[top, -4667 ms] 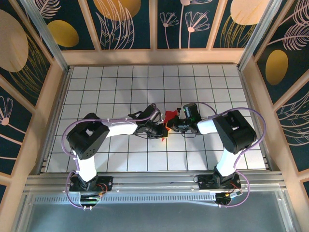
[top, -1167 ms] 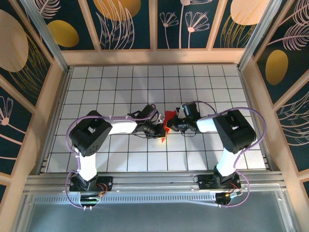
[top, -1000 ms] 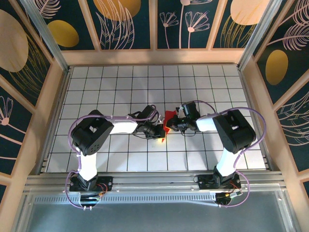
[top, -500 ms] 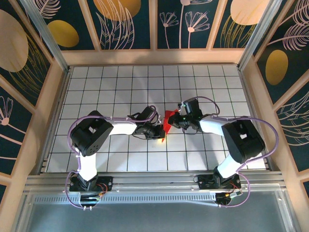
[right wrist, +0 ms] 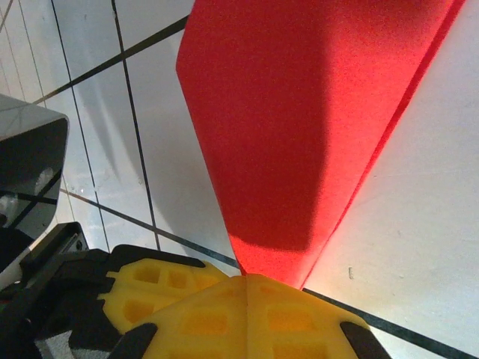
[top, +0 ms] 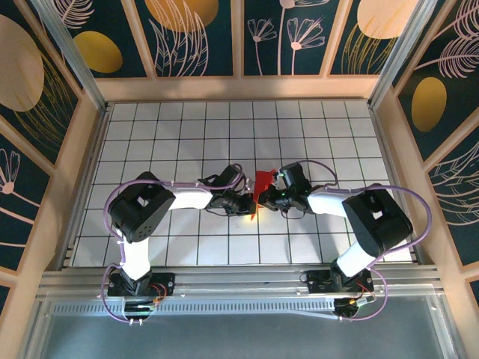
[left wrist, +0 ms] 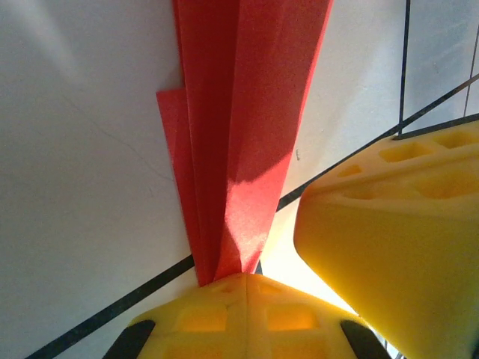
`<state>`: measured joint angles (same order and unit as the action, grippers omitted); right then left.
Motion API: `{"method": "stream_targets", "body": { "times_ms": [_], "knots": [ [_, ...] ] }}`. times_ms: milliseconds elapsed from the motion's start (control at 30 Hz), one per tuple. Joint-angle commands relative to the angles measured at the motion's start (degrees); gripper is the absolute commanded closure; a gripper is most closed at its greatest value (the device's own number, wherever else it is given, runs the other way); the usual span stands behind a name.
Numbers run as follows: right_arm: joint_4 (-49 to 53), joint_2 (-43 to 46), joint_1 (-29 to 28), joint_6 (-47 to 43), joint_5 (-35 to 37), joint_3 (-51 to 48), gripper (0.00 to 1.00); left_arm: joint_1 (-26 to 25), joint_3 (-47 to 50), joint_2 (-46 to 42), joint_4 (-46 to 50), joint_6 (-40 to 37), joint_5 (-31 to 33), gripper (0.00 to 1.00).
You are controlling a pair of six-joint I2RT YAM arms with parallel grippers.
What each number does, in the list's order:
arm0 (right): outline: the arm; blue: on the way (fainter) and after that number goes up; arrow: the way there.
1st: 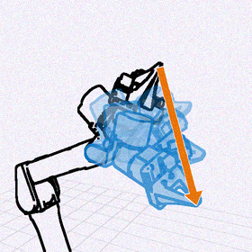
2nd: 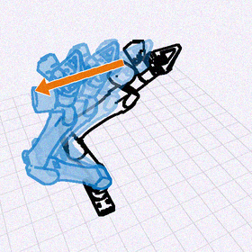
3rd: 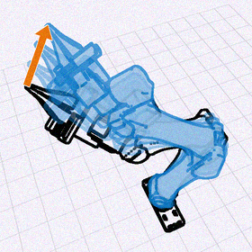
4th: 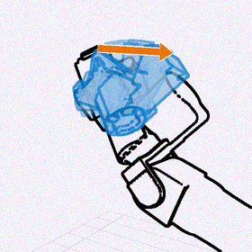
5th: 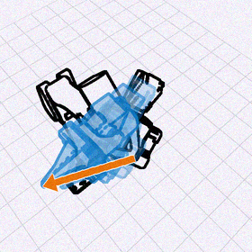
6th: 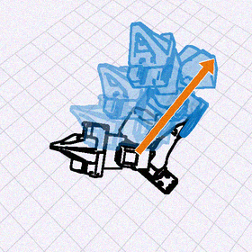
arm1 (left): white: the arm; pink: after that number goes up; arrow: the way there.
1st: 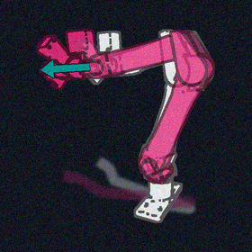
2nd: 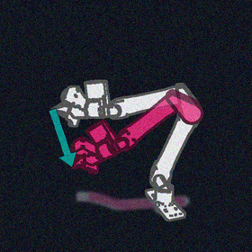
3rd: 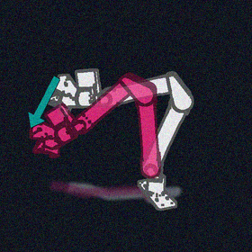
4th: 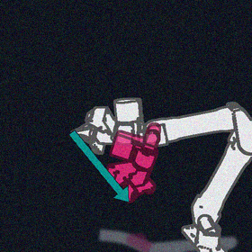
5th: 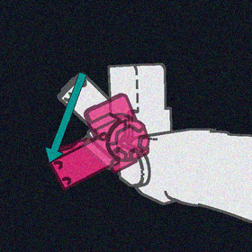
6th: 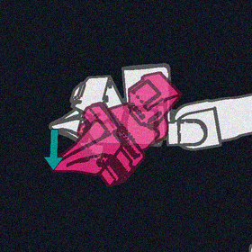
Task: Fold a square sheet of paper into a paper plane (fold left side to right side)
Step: Fold the wing for the fifth time at the center of the table.
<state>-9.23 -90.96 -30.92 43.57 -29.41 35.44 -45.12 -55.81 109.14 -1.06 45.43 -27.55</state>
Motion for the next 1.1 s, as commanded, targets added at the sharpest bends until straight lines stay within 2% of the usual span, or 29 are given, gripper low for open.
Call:
{"method": "stream_targets", "body": {
  "times_ms": [0,433,700,867,1067],
  "knots": [
    [-1.84,-1.31,-1.23,1.53,0.47,-1.12,1.00,-0.05,1.87,1.36,7.73,-0.51,5.46,1.00],
    [-3.17,-4.74,-1.52,1.43,2.47,-1.87,1.00,-0.13,1.50,1.40,9.52,-0.82,7.45,1.00],
    [-0.56,-6.84,-0.72,-2.11,5.27,0.53,1.00,-0.14,2.11,1.47,9.76,-0.99,7.69,1.00],
    [0.23,-6.81,3.16,-4.69,5.24,2.40,1.00,-0.14,2.54,1.62,9.85,-1.10,7.95,1.00],
    [-0.07,-5.67,5.15,-6.92,1.48,7.08,1.00,-0.14,2.73,1.51,9.52,-0.87,7.95,1.00]
  ]
}}
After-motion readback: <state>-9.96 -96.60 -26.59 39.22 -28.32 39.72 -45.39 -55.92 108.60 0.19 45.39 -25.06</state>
